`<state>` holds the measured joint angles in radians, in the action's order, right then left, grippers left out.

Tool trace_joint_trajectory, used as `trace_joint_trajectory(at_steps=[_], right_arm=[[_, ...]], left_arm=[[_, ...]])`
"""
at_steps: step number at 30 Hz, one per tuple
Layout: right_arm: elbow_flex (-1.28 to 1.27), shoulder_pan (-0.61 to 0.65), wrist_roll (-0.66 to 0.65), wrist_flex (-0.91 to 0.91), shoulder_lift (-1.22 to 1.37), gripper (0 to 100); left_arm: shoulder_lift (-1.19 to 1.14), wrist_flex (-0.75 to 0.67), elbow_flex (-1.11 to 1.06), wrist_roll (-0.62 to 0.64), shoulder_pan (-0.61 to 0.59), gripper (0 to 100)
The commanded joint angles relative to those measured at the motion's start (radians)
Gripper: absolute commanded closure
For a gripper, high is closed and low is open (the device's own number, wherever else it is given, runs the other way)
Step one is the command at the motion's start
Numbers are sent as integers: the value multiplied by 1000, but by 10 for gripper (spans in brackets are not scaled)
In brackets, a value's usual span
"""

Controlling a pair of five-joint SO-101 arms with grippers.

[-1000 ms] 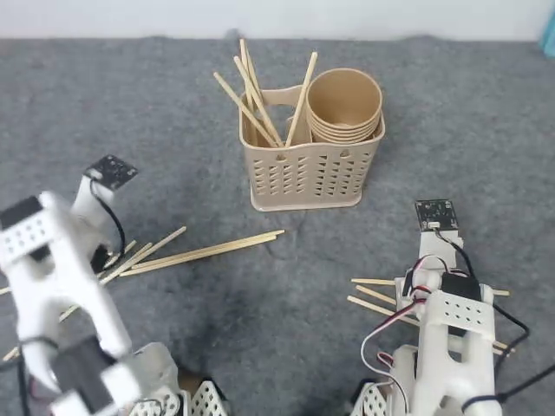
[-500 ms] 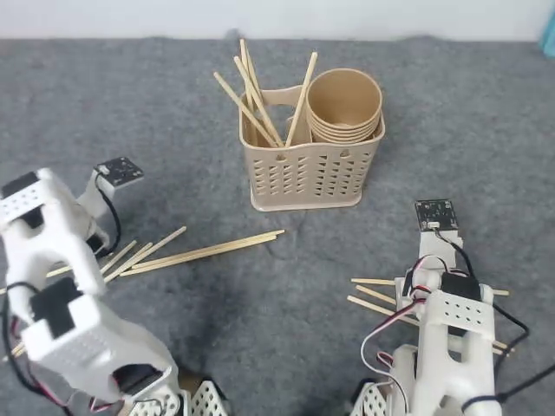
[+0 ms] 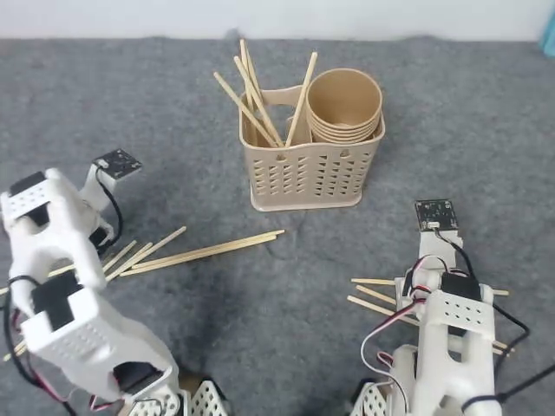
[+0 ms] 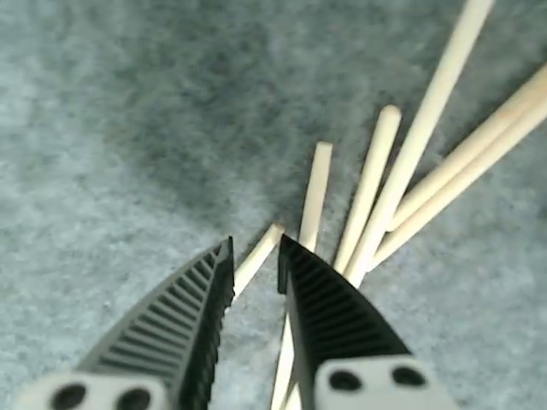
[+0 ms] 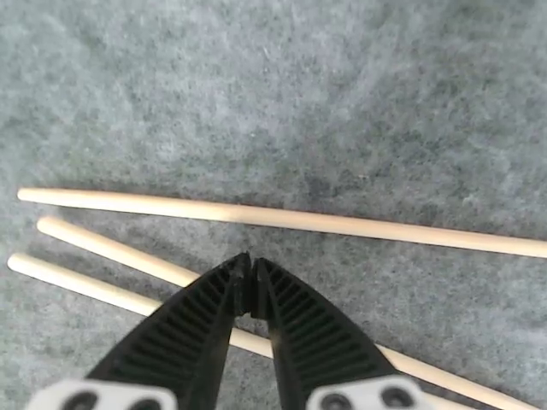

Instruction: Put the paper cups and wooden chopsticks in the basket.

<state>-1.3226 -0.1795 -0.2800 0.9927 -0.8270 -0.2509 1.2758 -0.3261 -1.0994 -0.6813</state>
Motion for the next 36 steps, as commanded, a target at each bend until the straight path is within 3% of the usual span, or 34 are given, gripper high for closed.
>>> trace_joint_trajectory(at_steps=[1, 20, 29, 36], right_arm=[[3, 10, -8, 8, -22, 991], [3, 10, -8, 10, -22, 991], [3, 10, -8, 10, -22, 991], [3, 10, -9, 8, -22, 991]], left_arm=[[5, -8, 28, -41, 8, 913], [-147, -63, 56, -51, 3, 912], [-147, 222, 311, -51, -21, 913], [-147, 422, 403, -49, -118, 929]])
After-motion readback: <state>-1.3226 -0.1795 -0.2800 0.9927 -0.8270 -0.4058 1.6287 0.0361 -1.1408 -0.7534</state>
